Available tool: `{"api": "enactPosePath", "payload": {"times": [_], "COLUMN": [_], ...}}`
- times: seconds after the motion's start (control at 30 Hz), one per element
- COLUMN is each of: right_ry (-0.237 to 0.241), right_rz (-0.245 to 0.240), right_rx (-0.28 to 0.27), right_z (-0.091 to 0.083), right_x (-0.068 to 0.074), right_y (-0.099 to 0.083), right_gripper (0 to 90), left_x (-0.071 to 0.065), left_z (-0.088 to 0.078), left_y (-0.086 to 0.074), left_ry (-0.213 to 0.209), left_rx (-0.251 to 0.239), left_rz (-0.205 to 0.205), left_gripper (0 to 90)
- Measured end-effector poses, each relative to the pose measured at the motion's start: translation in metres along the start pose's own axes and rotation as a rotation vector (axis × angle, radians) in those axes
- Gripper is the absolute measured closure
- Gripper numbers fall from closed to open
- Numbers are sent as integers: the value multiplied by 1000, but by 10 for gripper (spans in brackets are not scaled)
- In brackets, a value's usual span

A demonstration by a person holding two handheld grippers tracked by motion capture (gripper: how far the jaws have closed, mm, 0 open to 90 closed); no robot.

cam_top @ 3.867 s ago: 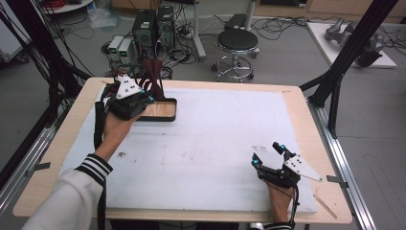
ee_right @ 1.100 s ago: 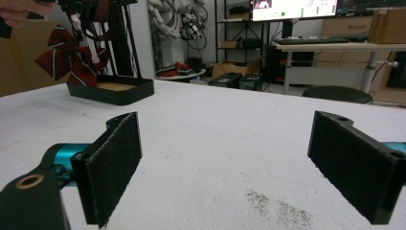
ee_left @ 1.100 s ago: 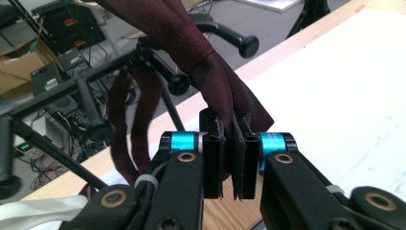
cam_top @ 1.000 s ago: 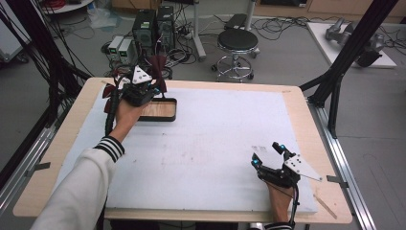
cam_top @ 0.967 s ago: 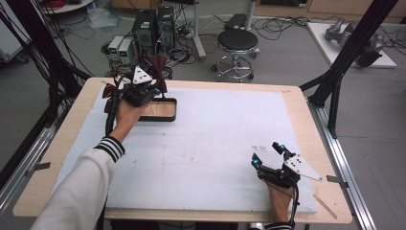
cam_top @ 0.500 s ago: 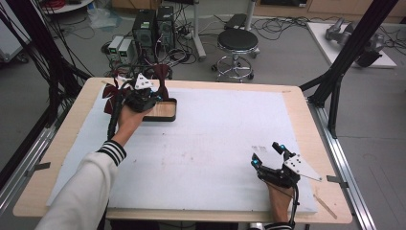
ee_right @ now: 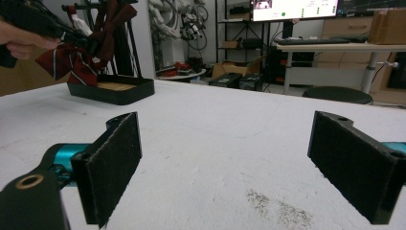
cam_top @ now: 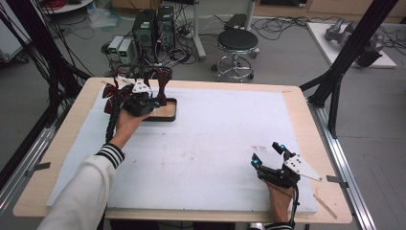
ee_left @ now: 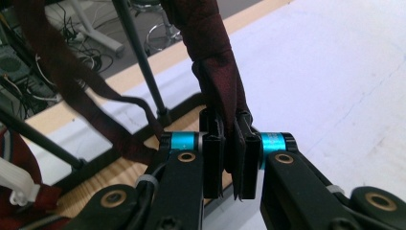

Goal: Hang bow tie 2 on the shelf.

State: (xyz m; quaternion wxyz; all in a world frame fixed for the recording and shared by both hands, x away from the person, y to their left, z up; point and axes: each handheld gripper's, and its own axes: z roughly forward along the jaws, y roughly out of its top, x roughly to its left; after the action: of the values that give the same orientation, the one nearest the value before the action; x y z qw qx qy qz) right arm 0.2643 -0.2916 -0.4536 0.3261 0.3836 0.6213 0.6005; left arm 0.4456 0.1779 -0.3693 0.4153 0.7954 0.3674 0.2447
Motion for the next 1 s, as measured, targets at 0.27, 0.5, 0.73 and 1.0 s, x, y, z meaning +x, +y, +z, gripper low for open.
{"api": "enactPosePath", "payload": {"times": [0.27, 0.5, 0.73, 1.0], "right_ry": [2, 0, 0, -2], "right_rz": [-9, -9, -10, -10], "right_rx": [1, 0, 1, 3], "right_z": [0, 0, 0, 0], "right_x": [1, 1, 1, 1], "right_y": [0, 0, 0, 0], "right_gripper": [105, 105, 106, 105], "left_x": [5, 10, 15, 10], "left_z": [2, 5, 2, -33], "left_y": [-6, -9, -17, -35], "left_ry": [-6, -20, -120, -176], "left_rx": [0, 4, -76, -249], "left_rz": [-16, -40, -34, 12], "left_gripper": [841, 665, 248, 164]}}
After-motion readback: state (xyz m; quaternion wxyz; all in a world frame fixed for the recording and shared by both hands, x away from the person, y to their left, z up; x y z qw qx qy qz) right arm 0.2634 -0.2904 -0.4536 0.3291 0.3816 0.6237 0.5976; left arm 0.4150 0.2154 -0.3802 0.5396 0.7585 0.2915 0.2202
